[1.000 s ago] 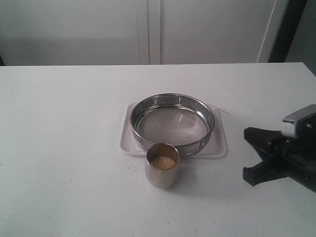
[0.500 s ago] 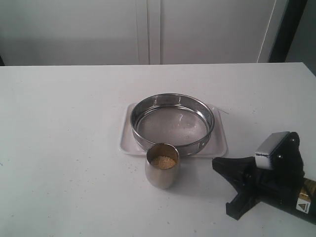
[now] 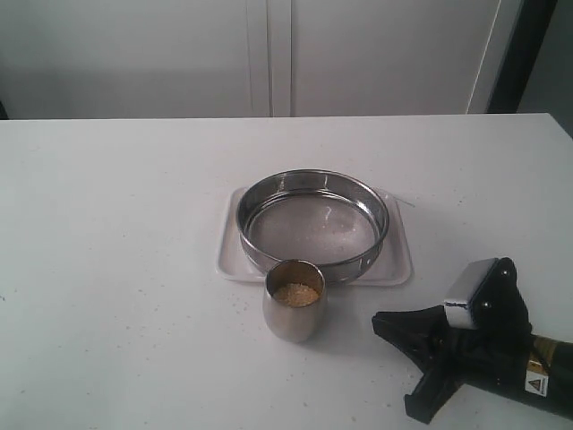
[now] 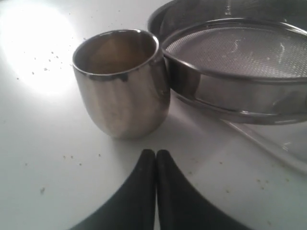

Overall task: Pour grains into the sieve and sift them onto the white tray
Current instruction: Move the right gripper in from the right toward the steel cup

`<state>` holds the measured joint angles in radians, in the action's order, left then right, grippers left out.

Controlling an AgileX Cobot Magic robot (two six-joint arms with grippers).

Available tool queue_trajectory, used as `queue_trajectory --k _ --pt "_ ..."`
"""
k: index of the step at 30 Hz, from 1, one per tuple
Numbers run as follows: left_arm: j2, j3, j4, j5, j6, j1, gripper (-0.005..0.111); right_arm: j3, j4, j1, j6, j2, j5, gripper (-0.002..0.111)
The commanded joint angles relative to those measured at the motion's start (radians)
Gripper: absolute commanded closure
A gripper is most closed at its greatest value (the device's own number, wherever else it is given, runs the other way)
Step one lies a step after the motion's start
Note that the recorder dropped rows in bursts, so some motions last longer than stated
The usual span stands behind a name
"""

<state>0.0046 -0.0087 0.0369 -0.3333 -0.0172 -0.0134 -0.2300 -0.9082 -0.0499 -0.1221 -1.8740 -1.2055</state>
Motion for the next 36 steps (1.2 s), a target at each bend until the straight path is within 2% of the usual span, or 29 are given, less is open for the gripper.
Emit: queue_trajectory --k 1,5,11,15,21,36 --pt "-0.005 0.009 0.006 -0.003 -0.002 -0.004 0.107 -0.018 -0.034 -0.001 0.004 -0.002 -0.016 0.099" --pt "-0.005 0.009 0.006 -0.003 -0.002 -0.004 0.107 -0.019 -0.031 -0.011 -0.007 -0.002 -0.016 0.075" --pt "-0.005 0.009 0.006 -0.003 -0.002 -0.004 0.107 -0.043 -0.027 -0.076 -0.017 -0.002 -0.016 0.030" --pt "-0.005 0.009 0.006 -0.003 -0.002 -0.004 0.107 -0.069 -0.027 -0.099 -0.072 -0.002 -0.016 0.014" --pt "-0.005 0.009 0.006 -0.003 -0.002 -0.004 0.107 -0.072 -0.027 -0.109 -0.092 -0.002 -0.016 0.011" --pt "-0.005 0.009 0.006 -0.003 -0.002 -0.004 0.107 -0.174 0.077 -0.268 -0.110 -0.040 0.015 0.011"
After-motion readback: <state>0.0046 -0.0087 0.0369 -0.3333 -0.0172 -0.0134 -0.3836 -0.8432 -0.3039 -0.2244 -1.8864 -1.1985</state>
